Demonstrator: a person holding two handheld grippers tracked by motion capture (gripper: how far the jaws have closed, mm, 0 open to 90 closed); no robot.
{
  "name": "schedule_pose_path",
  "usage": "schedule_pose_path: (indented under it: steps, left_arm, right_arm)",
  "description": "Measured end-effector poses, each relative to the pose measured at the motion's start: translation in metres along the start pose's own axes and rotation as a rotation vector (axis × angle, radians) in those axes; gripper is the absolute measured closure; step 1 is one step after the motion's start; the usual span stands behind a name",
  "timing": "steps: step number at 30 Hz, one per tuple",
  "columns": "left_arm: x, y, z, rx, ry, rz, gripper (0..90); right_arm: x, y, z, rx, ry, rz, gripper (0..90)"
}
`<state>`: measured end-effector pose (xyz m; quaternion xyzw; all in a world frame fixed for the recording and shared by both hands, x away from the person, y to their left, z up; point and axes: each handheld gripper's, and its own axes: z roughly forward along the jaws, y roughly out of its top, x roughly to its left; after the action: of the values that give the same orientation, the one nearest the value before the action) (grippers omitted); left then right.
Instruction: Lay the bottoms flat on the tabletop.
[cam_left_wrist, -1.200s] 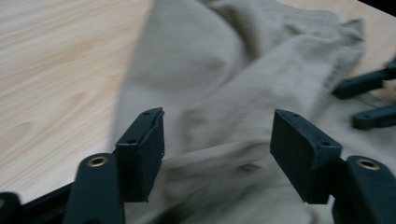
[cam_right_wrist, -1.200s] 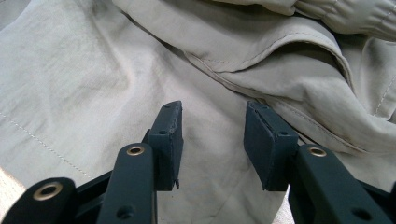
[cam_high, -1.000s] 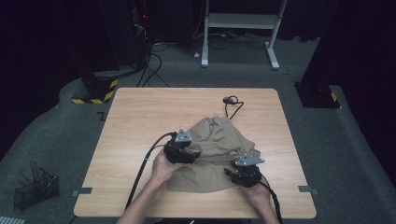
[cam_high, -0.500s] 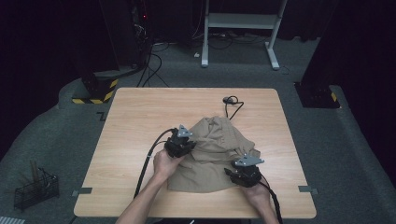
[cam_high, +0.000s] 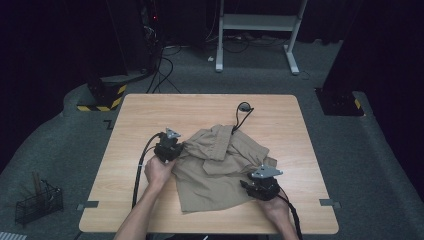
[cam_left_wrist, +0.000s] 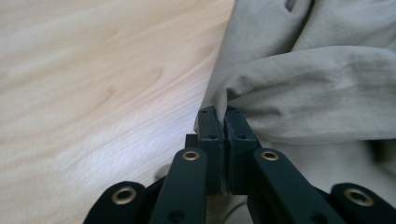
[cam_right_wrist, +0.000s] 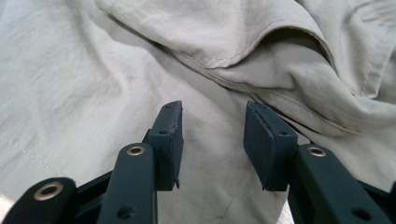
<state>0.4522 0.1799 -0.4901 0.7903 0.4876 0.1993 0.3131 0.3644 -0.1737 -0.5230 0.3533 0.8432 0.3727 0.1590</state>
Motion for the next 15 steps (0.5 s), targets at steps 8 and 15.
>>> schedule_pose_path:
  steps: [8, 15]
  left_arm:
    - [-0.011, 0.0, -0.013, -0.06, -0.085, 0.044, 53.9]
    - [-0.026, 0.002, -0.029, -0.115, -0.15, 0.108, 36.0]
  right_arm:
    - [0.0, 0.0, 0.0, 0.0, 0.0, 0.0, 57.4]
    - [0.0, 0.0, 0.0, 0.0, 0.001, 0.001, 57.4]
